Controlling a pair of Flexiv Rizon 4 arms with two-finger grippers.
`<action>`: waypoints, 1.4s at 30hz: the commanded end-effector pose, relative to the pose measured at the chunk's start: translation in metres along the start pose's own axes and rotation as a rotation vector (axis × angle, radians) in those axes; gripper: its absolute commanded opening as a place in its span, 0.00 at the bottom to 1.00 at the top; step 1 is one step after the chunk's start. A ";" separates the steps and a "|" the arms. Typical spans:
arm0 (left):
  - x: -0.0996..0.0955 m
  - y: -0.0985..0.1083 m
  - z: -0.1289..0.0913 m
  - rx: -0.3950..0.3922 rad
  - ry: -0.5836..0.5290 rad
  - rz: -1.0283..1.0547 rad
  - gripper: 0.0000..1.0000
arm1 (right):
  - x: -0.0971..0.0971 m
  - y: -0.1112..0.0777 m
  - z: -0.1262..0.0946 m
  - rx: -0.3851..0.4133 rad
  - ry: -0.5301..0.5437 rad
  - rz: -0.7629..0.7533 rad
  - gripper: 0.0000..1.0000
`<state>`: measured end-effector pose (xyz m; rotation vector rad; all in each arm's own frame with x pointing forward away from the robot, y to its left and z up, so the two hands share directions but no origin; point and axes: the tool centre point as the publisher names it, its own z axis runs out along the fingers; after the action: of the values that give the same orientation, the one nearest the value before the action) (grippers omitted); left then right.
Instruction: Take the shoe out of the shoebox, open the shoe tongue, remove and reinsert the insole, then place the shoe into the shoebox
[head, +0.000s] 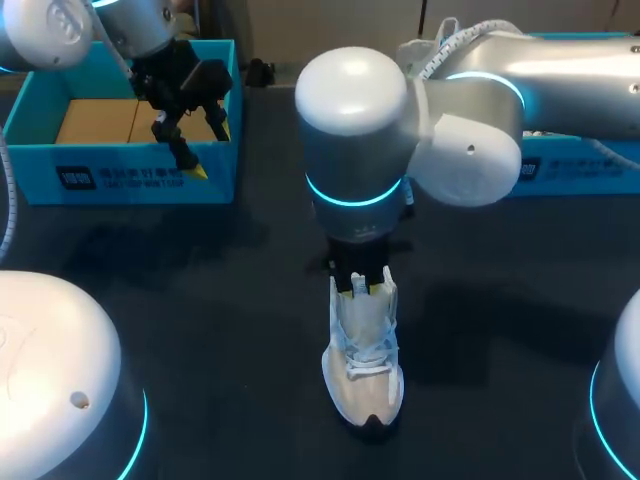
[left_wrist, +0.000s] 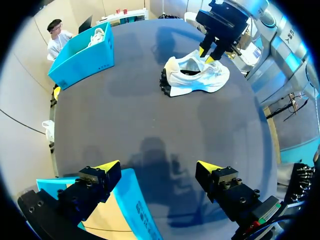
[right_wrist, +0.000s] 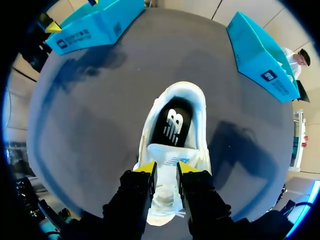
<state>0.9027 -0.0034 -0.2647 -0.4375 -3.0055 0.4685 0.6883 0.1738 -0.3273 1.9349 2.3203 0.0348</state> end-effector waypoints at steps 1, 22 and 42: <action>0.001 0.000 0.000 -0.001 -0.001 0.000 1.00 | -0.007 0.004 0.024 0.010 0.047 -0.005 0.27; 0.001 0.000 0.000 -0.001 -0.001 0.000 1.00 | -0.027 0.025 -0.051 -0.044 -0.005 -0.649 1.00; 0.001 0.000 0.000 -0.001 -0.001 0.000 1.00 | -0.024 0.050 -0.055 -0.100 -0.037 -1.053 1.00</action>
<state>0.9027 -0.0034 -0.2647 -0.4377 -3.0054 0.4684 0.7359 0.1505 -0.2696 0.5186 2.9145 0.0612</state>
